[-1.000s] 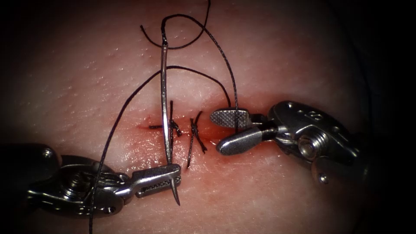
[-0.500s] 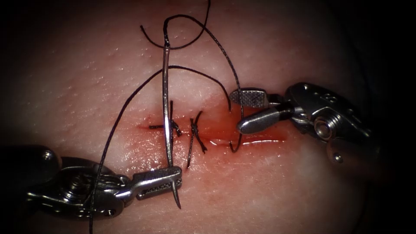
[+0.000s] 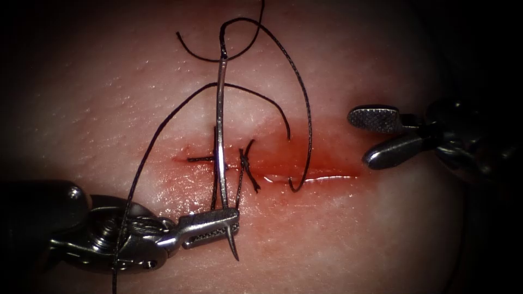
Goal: Wound Closure
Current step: Pass the needle from the left to the right gripper
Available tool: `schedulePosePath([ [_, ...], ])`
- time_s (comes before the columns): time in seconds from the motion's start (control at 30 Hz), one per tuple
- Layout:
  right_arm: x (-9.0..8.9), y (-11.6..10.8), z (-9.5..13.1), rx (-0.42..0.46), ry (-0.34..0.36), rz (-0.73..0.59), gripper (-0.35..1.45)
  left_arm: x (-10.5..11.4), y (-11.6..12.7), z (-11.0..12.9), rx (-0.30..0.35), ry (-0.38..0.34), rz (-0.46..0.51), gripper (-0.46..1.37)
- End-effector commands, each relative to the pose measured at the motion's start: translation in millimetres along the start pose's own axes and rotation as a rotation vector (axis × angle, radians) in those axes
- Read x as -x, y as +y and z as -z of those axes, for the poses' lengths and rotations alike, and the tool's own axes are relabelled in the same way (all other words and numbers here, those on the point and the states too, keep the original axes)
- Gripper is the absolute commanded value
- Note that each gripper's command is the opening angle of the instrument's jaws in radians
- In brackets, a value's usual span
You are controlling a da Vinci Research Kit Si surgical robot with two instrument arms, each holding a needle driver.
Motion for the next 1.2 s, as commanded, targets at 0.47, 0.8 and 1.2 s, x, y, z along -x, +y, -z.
schedulePosePath([
  [0.47,0.1,-2.6,-2.0,0.002,0.046,-0.178,0.90,0.1,0.6,-1.0,-0.001,-0.005,-0.113,-0.35],
  [0.8,0.4,-2.8,-6.0,0.026,0.070,-0.270,0.90,-0.1,0.6,-1.2,-0.001,-0.002,-0.142,-0.35],
  [1.2,1.2,-0.2,-8.6,0.057,0.086,-0.212,0.91,-1.7,0.2,-1.1,0.004,0.017,-0.134,-0.35],
])
